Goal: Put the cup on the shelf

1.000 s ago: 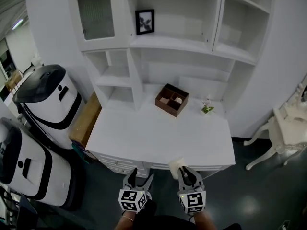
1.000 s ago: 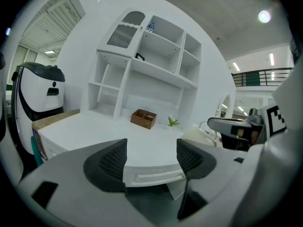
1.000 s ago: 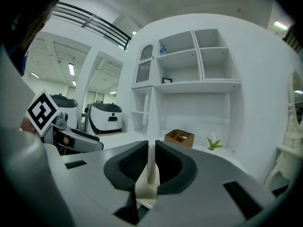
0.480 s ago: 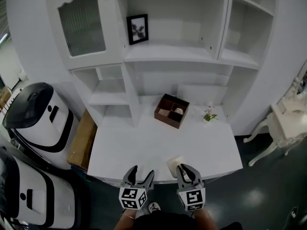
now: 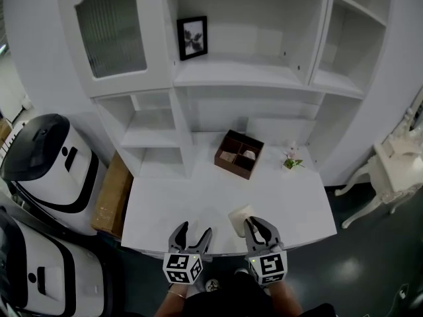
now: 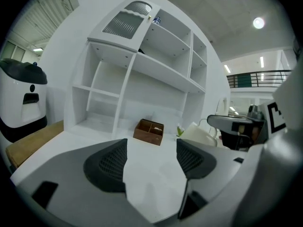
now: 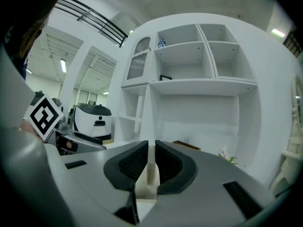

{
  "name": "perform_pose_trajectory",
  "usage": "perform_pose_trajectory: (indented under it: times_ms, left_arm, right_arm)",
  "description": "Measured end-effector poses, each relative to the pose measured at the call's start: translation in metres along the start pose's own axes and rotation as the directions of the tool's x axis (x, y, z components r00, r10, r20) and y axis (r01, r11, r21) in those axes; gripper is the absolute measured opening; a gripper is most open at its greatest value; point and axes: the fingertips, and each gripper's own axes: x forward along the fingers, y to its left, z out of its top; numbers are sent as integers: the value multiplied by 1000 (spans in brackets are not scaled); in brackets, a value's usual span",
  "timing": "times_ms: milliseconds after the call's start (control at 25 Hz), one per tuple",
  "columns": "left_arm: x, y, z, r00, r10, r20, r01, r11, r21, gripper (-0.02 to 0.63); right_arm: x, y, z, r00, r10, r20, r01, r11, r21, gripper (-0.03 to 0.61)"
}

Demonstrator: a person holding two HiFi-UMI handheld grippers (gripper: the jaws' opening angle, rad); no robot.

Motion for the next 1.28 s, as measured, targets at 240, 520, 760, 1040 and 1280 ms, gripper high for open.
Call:
perform_pose_trajectory:
  times_ms: [240,520,760,1040,1280]
  left_arm:
    - [15,11,23,998,49,31,-49,999,-20,308]
    - [43,6,69,995,68,72,-67,998,-17,308]
    - [64,-7,111,993,32,114,-31,999,-11,310]
    - [64,-9,133,986,34,163,-32,999,-14,308]
    - [54,8,131,984,85,158,-81,996,-31,308]
  right_arm:
    - [36,-32,75,984,31,178,-23,999,-46,58]
    - [65,-66,184,918,93,384,-51,992,-118,58]
    - [71,-78,247,855,132,501,-57,985,-163,57]
    - [78,-91,320,764,123,634,-42,989,-141,57]
    - [88,-104,369,698,99,710,-27,993,-111,57]
